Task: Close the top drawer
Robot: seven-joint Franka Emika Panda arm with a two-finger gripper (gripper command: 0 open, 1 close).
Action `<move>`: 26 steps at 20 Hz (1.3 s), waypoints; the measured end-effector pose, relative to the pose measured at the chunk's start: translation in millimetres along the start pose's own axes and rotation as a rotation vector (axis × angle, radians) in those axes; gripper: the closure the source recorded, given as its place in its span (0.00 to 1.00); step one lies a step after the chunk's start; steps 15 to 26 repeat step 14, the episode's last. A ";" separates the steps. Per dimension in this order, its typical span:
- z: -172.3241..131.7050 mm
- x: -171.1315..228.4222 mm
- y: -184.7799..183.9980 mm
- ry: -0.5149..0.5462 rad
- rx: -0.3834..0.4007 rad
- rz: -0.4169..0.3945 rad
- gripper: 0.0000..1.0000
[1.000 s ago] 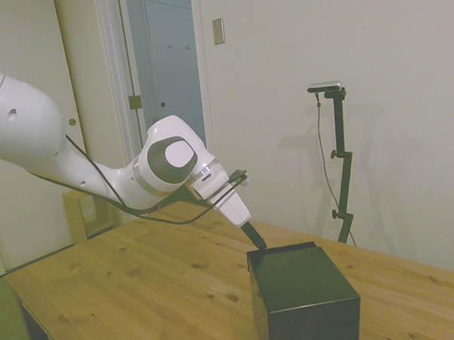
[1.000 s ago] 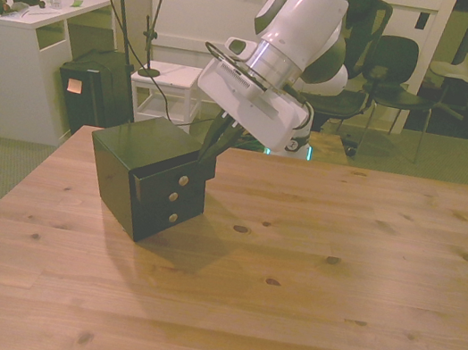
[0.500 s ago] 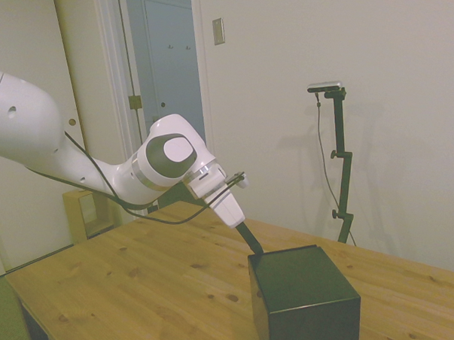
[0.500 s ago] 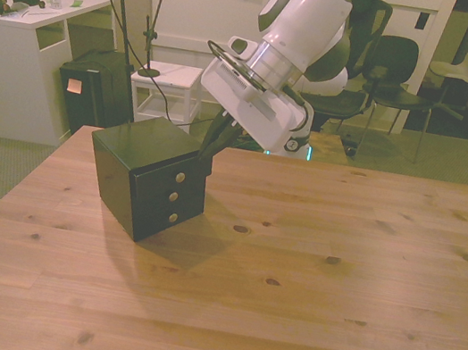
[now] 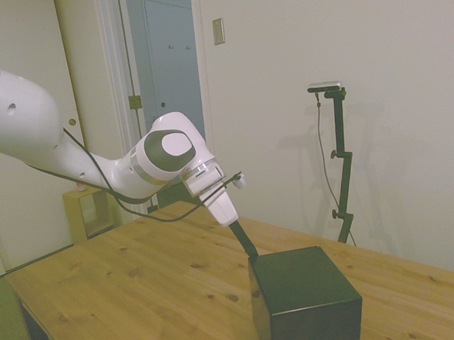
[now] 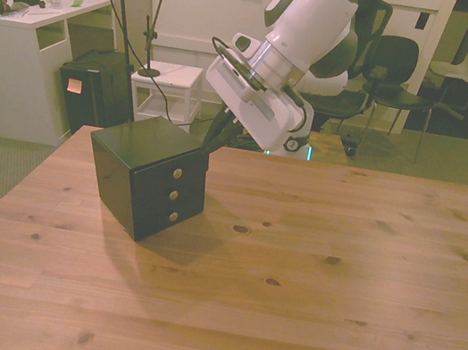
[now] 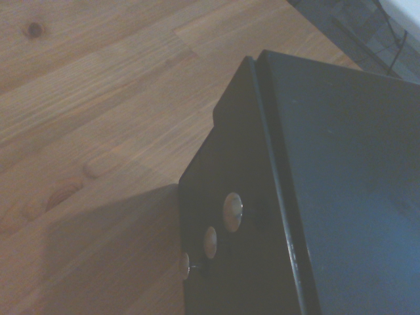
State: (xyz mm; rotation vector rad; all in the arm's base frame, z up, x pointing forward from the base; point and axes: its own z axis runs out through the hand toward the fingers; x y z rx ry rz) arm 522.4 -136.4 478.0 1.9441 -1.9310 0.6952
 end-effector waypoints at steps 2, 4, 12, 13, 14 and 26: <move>0.1 0.4 0.5 0.001 -0.007 0.002 1.00; 0.2 0.5 0.8 0.000 -0.011 0.003 1.00; -3.3 -0.6 -11.3 -0.039 0.163 0.015 1.00; -4.1 -2.2 -12.9 -0.046 0.194 0.014 1.00; -6.7 -4.4 -15.3 -0.057 0.235 0.010 0.00; -6.7 -4.4 -15.3 -0.057 0.235 0.010 0.00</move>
